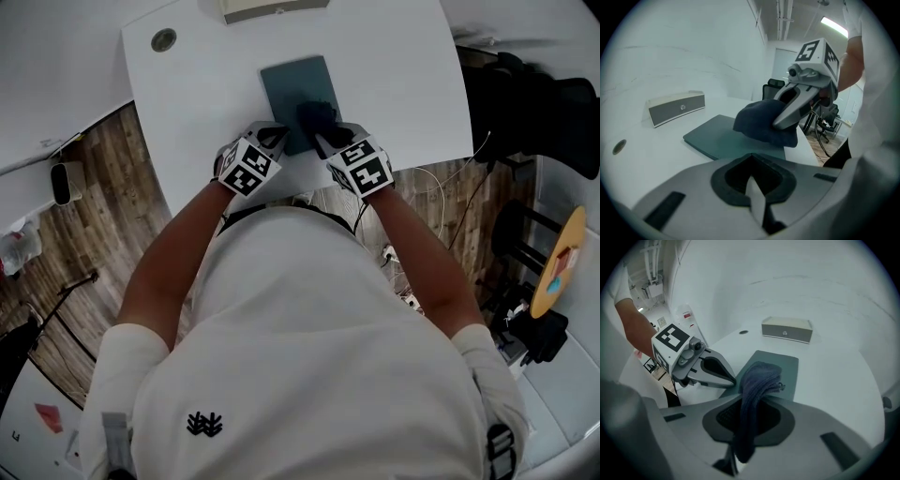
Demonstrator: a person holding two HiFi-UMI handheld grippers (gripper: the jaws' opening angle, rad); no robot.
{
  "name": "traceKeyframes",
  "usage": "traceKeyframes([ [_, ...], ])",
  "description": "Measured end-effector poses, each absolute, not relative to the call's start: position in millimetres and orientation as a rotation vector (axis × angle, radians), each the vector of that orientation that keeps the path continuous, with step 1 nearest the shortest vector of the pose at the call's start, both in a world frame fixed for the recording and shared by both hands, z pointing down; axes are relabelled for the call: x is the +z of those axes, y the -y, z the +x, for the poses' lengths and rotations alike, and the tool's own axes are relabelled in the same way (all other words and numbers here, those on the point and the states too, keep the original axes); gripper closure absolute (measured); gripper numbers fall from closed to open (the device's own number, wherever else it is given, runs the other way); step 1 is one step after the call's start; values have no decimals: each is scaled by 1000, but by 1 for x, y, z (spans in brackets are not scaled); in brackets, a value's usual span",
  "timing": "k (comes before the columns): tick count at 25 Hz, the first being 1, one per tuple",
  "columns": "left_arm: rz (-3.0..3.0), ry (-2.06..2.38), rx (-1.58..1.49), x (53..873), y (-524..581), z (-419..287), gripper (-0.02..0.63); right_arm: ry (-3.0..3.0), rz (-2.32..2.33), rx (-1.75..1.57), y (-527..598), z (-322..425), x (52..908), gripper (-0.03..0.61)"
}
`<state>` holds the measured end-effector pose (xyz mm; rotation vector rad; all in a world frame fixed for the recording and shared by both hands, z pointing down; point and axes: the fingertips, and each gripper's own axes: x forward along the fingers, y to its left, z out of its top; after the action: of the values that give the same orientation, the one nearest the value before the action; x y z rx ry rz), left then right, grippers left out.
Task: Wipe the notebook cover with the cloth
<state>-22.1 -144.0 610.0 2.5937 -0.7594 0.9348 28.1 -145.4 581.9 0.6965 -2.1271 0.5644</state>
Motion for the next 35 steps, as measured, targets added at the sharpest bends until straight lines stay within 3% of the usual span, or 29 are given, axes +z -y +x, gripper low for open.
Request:
traceKeyframes([
  [8, 2610, 760, 939, 610, 143, -21, 609, 2128, 597, 549, 156, -19, 603, 535],
  [35, 2618, 754, 942, 611, 141, -22, 609, 2026, 804, 593, 207, 78, 602, 534],
])
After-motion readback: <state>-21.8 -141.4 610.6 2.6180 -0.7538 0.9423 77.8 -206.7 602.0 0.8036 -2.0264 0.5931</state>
